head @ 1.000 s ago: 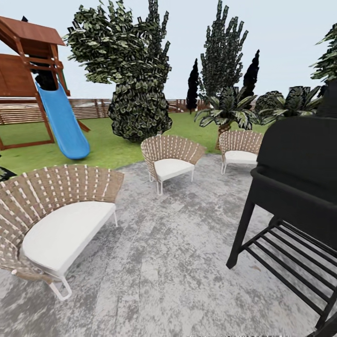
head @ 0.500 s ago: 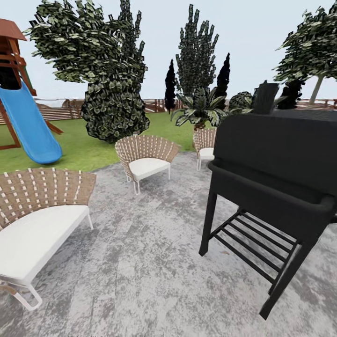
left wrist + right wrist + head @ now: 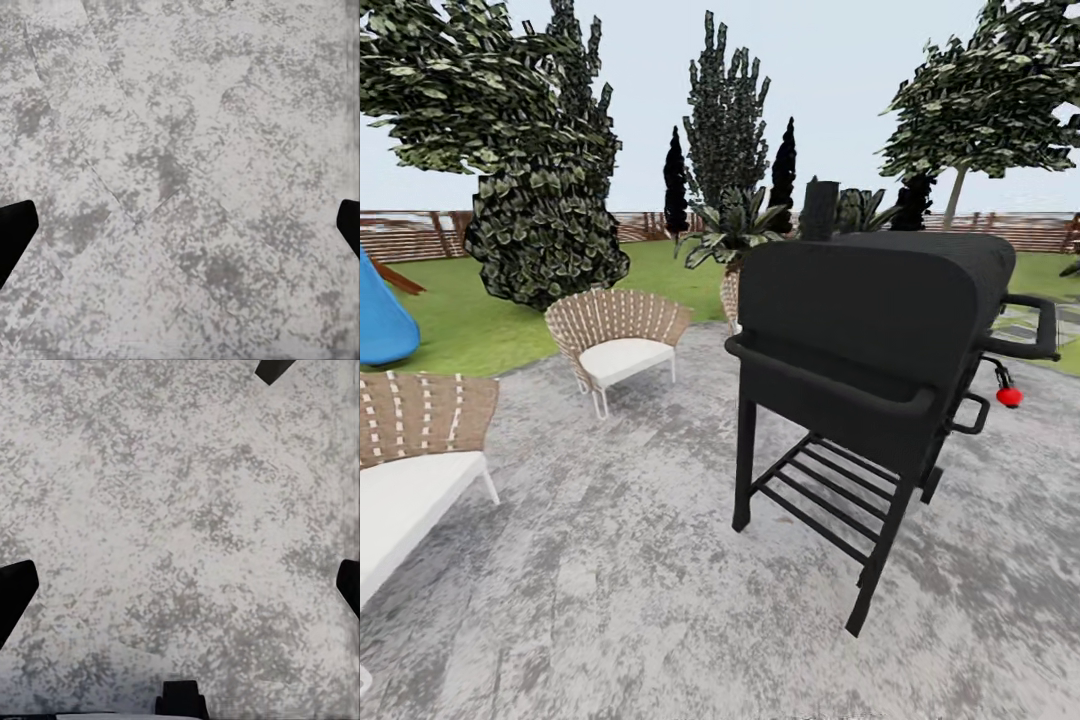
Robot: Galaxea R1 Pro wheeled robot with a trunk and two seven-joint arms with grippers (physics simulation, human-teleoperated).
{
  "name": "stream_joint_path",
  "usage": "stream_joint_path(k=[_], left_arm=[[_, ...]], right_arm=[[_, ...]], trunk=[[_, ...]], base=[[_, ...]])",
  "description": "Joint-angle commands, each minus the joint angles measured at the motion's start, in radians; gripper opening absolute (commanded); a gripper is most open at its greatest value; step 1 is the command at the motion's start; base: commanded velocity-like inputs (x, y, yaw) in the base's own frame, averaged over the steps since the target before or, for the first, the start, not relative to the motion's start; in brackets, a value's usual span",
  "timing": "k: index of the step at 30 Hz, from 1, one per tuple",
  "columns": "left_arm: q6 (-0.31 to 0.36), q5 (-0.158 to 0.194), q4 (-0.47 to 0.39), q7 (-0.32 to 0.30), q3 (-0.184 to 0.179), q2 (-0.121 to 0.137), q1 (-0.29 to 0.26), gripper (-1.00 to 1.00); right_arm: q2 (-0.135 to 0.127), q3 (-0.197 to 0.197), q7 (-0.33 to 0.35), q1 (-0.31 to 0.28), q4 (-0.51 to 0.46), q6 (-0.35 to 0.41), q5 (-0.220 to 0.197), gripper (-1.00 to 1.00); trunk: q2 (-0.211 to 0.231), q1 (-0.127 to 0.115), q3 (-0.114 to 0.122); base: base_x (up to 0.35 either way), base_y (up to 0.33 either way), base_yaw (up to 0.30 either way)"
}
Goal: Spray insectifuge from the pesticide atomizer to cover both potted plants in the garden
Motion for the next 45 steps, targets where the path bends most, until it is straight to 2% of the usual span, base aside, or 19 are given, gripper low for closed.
stream_joint_path(k=[1, 13, 45], left_arm=[[-0.003, -0.001, 0.0, -0.001, 0.0, 0.0, 0.0, 1.0], [-0.005, 0.001, 0.0, 0.002, 0.0, 0.0, 0.0, 1.0], [-0.005, 0.001, -0.001, 0.004, 0.001, 0.0, 0.0, 1.0]], right_arm=[[0.0, 0.0, -0.001, -0.001, 0.001, -0.003, 0.0, 1.0], [0.0, 0.001, -0.001, -0.001, 0.001, -0.003, 0.0, 1.0], [0.0, 0.001, -0.001, -0.001, 0.001, -0.003, 0.0, 1.0]], trunk=[[0.0, 0.0, -0.001], [0.0, 0.0, -0.001], [0.0, 0.0, -0.001]], base=[[-0.041, -0.27, -0.268], [-0.11, -0.272, -0.268], [-0.002, -0.286, -0.268]])
